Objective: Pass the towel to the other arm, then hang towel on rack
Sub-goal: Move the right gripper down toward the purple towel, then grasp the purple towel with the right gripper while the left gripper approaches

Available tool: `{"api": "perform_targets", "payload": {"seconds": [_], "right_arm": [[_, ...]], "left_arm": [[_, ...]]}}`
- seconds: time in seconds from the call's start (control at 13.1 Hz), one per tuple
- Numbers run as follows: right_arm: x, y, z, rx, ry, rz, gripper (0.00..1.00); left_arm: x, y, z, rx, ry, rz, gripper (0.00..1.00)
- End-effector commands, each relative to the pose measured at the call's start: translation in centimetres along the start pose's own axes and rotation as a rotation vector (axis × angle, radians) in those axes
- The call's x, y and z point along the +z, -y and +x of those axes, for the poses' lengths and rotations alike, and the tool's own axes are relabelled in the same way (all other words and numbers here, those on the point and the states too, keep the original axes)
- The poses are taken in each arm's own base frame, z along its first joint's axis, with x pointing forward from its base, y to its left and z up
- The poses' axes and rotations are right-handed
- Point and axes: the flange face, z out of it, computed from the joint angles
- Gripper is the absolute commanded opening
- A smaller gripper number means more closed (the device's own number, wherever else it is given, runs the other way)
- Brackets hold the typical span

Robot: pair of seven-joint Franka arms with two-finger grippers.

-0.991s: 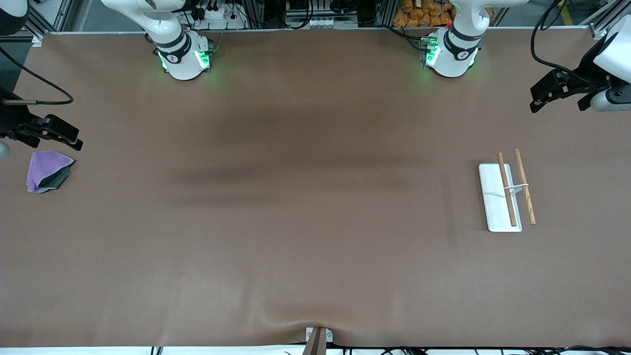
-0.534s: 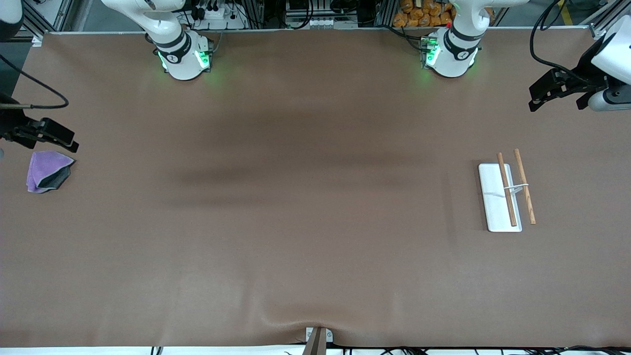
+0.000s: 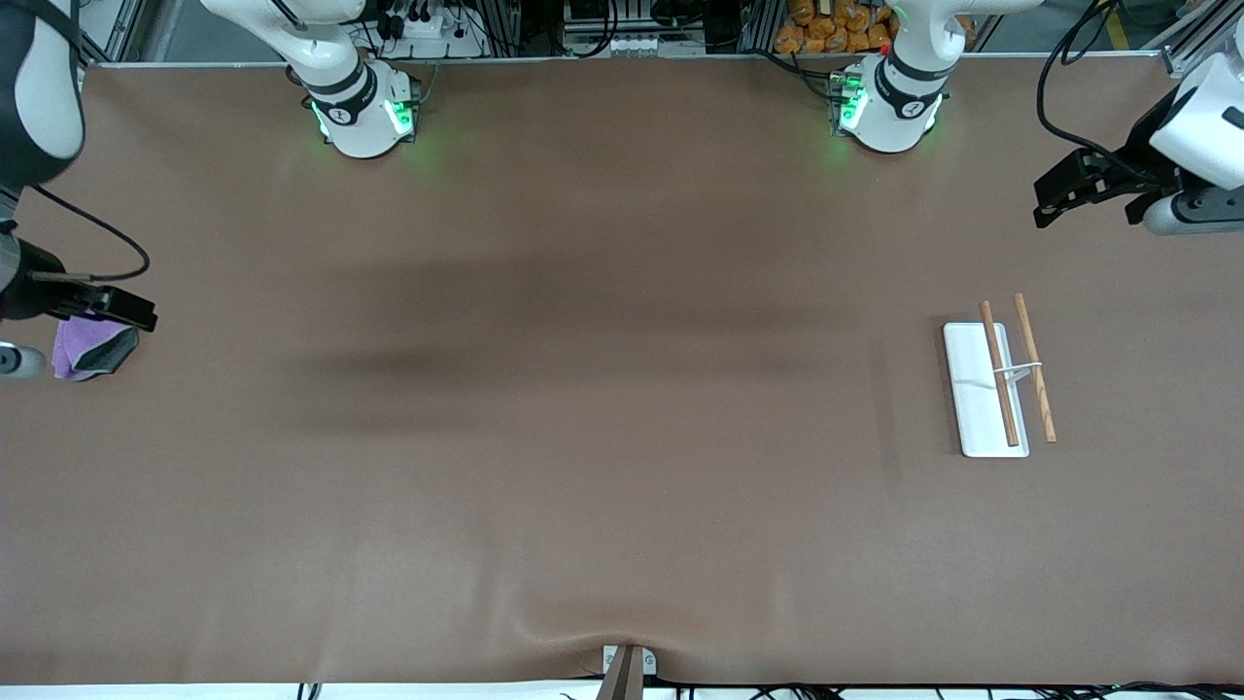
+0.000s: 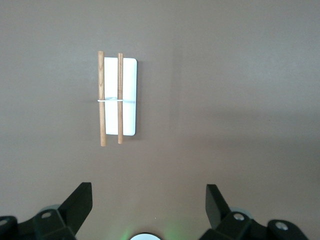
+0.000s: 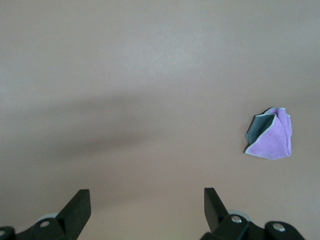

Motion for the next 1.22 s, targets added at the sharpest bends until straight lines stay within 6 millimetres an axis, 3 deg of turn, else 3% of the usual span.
{"api": "perform_targets", "payload": {"seconds": [0.0,0.38,0.69,0.84,1.14], "right_arm": [[2.1,-1.2,1.1,0.008,0.046,-0.014,1.00],[5.6,-3.6,2.0,0.032,0.111,-0.001,1.00],[10.5,-8.6,2.6,0.030,0.183,0.035,1.00],[11.8,-9.2,2.9,0.012,0.202,0.041,1.00],[15.9,-12.9,3.7,-0.058,0.225,0.074,1.00]], "left_arm": [[0.4,-0.4,0.2,0.003,0.005,-0.041,1.00],[1.5,-2.0,0.5,0.027,0.025,-0.038,1.00],[1.7,-2.8,0.4,0.020,0.022,-0.035,1.00],[1.7,-2.8,0.4,0.017,0.020,-0.028,1.00],[2.0,-3.2,0.8,0.003,0.014,-0.029,1.00]]}}
